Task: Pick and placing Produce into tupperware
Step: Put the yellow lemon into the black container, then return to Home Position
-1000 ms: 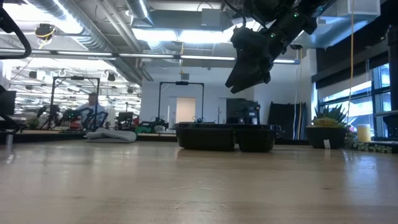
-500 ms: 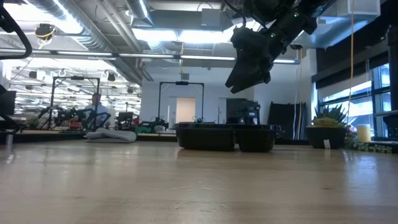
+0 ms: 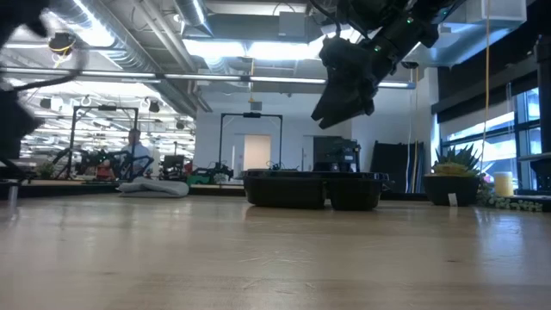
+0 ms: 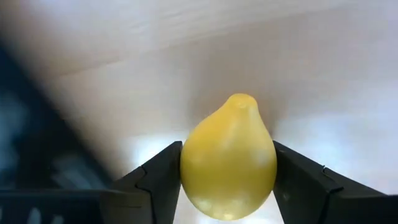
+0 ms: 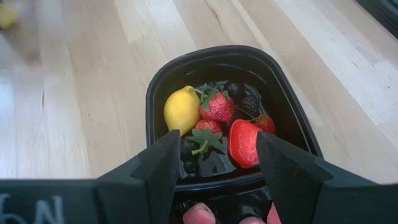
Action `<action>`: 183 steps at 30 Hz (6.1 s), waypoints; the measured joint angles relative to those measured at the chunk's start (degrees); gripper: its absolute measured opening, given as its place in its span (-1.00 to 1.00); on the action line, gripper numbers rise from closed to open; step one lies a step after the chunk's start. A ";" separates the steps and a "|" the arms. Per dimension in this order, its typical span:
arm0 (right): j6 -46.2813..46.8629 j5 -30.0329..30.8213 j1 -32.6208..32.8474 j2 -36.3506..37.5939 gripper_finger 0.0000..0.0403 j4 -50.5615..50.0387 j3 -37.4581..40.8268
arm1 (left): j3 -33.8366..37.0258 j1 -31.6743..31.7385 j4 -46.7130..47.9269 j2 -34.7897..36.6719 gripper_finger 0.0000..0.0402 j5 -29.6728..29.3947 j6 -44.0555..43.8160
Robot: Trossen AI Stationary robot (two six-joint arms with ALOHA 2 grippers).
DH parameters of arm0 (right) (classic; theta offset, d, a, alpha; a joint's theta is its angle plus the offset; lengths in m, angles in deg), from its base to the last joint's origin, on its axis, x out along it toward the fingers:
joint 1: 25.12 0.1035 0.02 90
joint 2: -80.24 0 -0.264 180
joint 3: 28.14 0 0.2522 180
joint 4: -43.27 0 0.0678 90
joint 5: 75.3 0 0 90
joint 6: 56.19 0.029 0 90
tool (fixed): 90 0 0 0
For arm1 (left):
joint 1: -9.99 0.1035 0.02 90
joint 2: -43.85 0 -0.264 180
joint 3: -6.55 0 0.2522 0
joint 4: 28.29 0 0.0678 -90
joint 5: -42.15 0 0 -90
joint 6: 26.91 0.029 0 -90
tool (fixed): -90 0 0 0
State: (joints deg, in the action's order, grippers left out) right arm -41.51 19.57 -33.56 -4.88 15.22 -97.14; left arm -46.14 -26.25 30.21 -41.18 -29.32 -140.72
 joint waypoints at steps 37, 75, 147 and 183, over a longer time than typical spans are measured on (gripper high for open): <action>18.09 4.58 -0.88 2.62 0.06 -11.67 -0.07 | -7.03 56.33 -55.56 -0.60 0.02 -1.80 66.40; 21.29 4.60 -0.75 2.64 0.06 -11.47 -0.07 | -32.17 58.96 -25.93 -23.24 0.10 -4.29 87.44; -4.22 17.78 -0.68 85.08 0.06 7.23 40.94 | 26.91 62.48 -38.55 83.25 0.10 -31.02 97.03; -10.72 27.20 -0.77 85.05 0.06 29.17 54.86 | 35.61 62.52 -39.00 84.90 0.10 -38.65 95.25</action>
State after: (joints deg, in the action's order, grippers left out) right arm -52.23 46.77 -34.33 80.16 44.38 -42.28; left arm -10.53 36.27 -8.79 43.73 -67.97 -45.47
